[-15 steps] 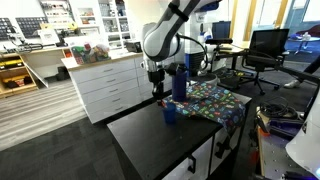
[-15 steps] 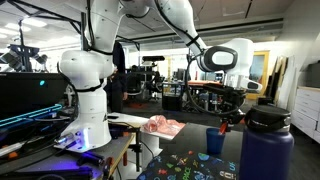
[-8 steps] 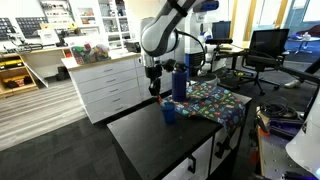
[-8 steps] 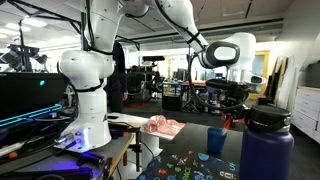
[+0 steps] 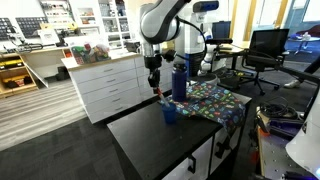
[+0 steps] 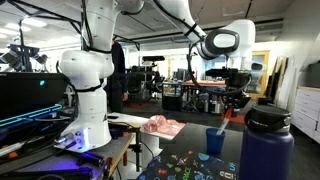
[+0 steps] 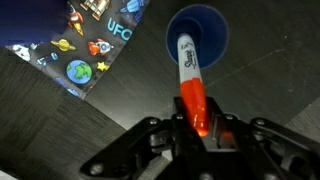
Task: Take the red marker out of the dark blue cup
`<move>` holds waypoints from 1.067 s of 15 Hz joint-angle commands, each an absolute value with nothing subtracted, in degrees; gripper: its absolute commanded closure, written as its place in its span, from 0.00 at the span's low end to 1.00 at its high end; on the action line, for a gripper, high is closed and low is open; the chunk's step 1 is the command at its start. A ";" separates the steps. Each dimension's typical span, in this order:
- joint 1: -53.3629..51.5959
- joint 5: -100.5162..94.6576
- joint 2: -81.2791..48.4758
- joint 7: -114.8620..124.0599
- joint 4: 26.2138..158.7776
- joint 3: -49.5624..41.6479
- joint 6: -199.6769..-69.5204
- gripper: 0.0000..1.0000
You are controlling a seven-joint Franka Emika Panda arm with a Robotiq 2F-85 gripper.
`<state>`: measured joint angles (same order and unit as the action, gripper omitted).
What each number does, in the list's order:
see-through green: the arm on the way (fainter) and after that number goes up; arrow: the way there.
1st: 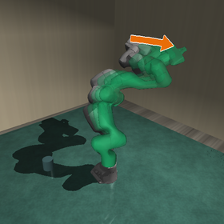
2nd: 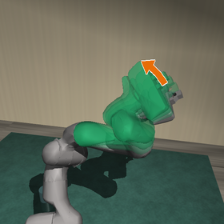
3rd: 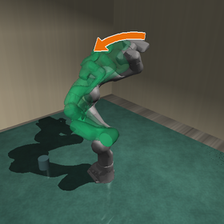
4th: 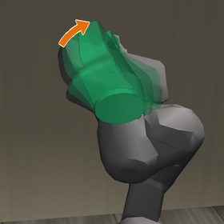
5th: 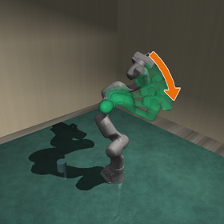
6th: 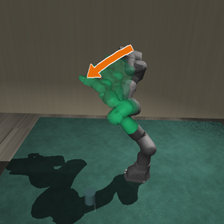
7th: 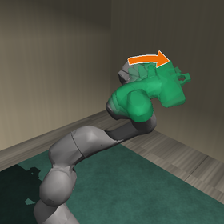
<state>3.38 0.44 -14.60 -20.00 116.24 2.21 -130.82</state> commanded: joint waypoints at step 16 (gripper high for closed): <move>1.77 -2.24 -5.25 -14.44 117.45 1.59 -125.50 0.92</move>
<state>2.85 -1.32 -7.31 -16.72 116.45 2.14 -126.89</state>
